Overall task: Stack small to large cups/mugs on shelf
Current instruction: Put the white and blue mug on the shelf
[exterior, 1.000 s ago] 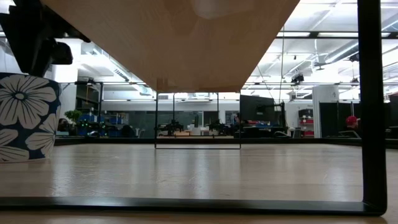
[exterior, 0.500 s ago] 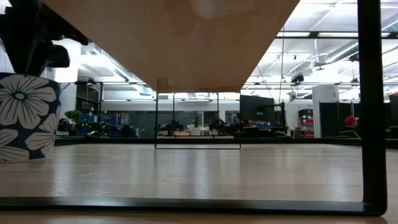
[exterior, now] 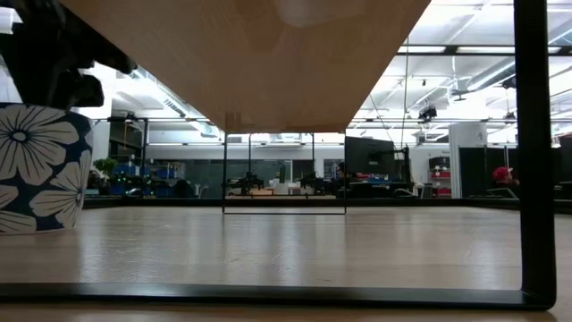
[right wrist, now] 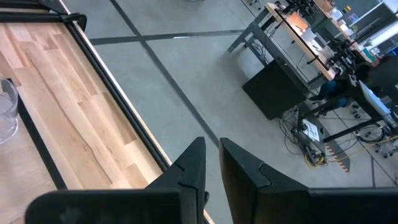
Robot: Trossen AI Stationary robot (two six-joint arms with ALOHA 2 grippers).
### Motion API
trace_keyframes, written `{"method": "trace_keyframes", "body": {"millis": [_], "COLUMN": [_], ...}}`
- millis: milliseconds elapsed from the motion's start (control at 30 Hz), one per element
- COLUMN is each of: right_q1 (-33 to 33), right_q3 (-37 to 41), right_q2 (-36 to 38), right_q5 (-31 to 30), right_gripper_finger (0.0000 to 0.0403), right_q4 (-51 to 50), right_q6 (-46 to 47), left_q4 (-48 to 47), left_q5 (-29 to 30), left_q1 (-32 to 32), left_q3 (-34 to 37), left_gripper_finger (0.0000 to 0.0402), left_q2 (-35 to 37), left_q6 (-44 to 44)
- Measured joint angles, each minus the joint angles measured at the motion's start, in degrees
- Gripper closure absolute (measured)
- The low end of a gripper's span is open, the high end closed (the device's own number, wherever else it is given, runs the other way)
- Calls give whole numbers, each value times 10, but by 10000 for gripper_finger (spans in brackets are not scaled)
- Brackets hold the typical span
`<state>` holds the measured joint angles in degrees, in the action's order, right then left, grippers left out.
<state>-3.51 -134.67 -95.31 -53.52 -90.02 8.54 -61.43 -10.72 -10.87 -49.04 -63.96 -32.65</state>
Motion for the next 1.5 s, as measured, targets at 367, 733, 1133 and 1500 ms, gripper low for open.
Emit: {"method": "trace_keyframes", "body": {"millis": [367,733,1133,1500], "right_q1": [0,0,0,0], "right_q3": [0,0,0,0], "right_q2": [0,0,0,0], "right_q5": [0,0,0,0], "right_gripper_finger": [362,362,362,362], "right_q4": [0,0,0,0], "right_q6": [-2,-2,0,0], "left_q4": [13,34,43,39], "left_q5": [5,5,6,6], "left_q1": [0,0,0,0], "left_q3": [6,17,17,18], "left_gripper_finger": [272,289,395,399], "left_q2": [-27,-49,-43,-18], "left_q6": [0,0,1,2]}}
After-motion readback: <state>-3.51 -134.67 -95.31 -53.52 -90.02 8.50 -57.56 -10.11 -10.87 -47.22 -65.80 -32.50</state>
